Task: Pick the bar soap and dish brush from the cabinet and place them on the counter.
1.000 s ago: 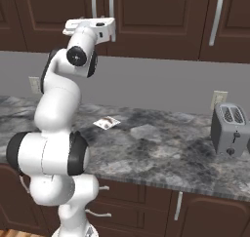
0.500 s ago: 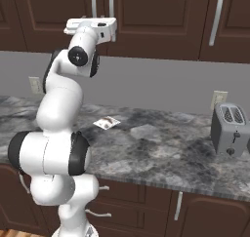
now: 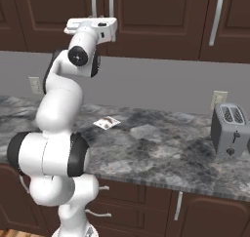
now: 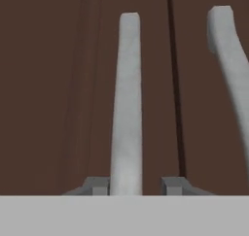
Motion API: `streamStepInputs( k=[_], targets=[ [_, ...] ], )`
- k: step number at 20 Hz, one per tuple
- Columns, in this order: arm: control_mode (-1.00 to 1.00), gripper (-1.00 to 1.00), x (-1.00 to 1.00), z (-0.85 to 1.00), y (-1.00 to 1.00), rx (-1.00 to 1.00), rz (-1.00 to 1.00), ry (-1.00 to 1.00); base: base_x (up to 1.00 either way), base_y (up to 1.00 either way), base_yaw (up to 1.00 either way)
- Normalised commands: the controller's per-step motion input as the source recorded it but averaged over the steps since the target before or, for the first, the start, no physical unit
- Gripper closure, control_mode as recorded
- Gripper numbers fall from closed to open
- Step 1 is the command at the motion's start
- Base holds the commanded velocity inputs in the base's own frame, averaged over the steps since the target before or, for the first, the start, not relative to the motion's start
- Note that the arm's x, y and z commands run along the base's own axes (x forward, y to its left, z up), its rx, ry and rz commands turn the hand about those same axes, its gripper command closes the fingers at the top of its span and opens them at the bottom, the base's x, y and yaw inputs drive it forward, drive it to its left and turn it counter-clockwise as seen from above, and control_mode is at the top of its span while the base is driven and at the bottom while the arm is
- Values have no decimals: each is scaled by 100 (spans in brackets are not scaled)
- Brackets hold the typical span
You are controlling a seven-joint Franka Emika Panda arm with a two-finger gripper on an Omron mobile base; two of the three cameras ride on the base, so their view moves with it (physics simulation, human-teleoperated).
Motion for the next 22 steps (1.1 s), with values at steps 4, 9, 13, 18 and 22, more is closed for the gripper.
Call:
streamStepInputs(
  k=[4, 9, 13, 18, 22],
  targets=[
    [-100, 100, 0, 0, 54, -7, 1, 0, 0, 0, 0],
    [-100, 100, 8, 0, 40, -6, 0, 4, 0, 0, 0],
    [-100, 100, 10, 7, 1, 0, 0, 14, 0, 0, 0],
    [-100, 100, -13, 16, 0, 0, 0, 18, 0, 0, 0],
    [-100, 100, -35, 18, 0, 0, 0, 13, 0, 0, 0]
  ],
)
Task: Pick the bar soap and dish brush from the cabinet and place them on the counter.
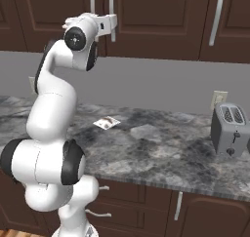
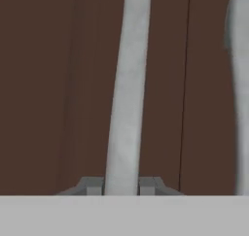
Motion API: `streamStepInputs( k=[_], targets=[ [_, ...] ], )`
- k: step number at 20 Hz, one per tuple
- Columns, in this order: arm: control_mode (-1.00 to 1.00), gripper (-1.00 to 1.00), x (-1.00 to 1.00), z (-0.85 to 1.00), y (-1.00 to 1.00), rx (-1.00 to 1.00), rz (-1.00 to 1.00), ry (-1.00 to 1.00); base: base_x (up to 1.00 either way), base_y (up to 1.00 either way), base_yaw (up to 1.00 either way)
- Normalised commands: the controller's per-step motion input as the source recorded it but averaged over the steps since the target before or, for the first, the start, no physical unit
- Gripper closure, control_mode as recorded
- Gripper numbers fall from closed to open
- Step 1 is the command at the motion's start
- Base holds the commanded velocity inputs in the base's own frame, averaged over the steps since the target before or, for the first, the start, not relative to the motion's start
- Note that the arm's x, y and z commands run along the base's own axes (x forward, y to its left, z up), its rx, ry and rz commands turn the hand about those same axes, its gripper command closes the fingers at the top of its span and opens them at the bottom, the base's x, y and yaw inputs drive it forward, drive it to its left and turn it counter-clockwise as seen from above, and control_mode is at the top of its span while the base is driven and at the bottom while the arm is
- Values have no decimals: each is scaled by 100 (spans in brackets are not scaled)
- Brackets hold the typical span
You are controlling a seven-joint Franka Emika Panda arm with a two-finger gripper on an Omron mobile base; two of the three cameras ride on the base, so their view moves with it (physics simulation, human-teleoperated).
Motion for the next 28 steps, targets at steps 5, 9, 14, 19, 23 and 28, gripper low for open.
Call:
streamStepInputs(
  k=[5, 9, 14, 19, 23, 28],
  targets=[
    [-100, 100, -36, 24, 0, 0, 0, 8, 0, 0, 0],
    [-100, 100, -40, 27, 0, 0, -2, 8, 0, 0, 0],
    [-100, 100, -41, 20, 0, -2, -3, 9, 0, 0, 0],
    [-100, 100, -45, 20, 0, -3, -4, 9, 0, 0, 0],
    [-100, 100, -47, 20, 0, -5, -4, 11, 0, 0, 0],
    [-100, 100, -47, 16, 0, -5, -4, 11, 0, 0, 0]
  ],
)
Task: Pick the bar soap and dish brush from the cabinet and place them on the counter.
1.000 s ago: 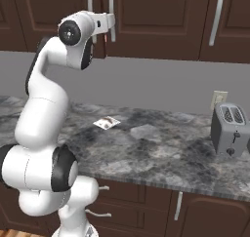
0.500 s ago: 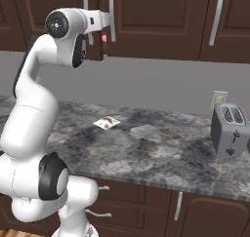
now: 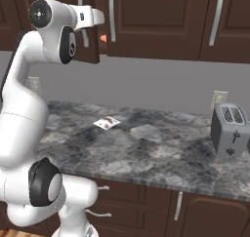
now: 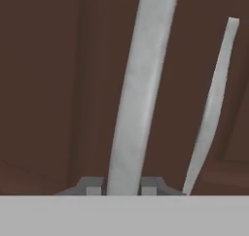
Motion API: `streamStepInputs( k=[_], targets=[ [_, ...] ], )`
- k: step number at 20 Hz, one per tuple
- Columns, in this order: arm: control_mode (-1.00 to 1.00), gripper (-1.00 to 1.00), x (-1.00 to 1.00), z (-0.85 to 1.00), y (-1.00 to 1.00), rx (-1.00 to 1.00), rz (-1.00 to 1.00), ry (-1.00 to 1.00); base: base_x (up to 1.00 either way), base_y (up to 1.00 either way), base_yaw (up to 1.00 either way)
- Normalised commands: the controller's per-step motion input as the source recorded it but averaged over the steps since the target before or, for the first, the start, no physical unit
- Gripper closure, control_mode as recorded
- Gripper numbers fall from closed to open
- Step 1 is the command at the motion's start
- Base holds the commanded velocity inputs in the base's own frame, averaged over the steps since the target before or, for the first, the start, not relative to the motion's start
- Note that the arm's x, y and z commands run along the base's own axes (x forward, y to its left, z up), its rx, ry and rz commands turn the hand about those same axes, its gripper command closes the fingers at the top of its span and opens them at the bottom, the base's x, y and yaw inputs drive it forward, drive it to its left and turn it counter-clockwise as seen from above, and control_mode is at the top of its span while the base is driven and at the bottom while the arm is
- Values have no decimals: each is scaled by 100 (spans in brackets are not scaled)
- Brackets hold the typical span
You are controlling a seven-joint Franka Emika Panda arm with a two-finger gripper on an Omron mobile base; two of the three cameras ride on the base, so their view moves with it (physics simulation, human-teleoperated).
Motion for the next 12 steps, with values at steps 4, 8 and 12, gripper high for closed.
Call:
streamStepInputs(
  k=[4, 8, 12],
  targets=[
    [-100, 100, -48, 17, 0, -5, -4, 11, 0, 0, 0],
    [-100, 100, -53, 17, 0, -5, -5, 10, 0, 0, 0],
    [-100, 100, -59, 15, 2, -4, -6, 9, 0, 0, 0]
  ],
)
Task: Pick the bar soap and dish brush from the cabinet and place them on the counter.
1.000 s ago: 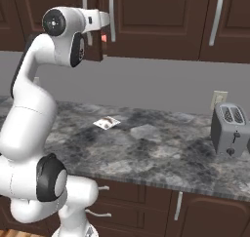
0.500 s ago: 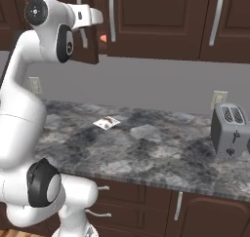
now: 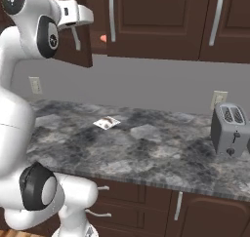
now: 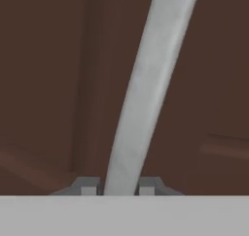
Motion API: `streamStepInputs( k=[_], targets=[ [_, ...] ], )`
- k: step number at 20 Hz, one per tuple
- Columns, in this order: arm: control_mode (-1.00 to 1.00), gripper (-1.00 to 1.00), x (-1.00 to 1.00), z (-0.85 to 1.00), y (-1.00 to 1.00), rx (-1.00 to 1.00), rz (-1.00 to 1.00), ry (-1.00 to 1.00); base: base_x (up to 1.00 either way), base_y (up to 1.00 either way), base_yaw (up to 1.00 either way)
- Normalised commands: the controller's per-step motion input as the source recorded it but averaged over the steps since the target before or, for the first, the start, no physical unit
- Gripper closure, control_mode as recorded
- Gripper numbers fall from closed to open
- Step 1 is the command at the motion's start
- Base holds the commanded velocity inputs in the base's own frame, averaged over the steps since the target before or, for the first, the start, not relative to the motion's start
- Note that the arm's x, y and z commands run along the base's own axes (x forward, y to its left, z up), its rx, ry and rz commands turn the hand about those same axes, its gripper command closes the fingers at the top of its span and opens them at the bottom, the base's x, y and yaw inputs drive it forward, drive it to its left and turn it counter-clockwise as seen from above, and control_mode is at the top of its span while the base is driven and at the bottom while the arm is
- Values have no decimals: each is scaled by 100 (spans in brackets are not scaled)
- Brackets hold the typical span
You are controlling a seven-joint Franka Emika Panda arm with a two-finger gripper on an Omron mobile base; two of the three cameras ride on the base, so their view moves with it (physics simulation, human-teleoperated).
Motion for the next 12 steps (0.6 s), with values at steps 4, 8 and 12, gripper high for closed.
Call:
streamStepInputs(
  k=[4, 8, 12],
  targets=[
    [-100, 100, -59, 12, 3, -4, -6, 9, 0, 0, 0],
    [-100, 100, -52, 9, 4, -3, -6, 7, 0, 0, 0],
    [-100, 100, -47, 10, 6, -4, -7, 3, 0, 0, 0]
  ],
)
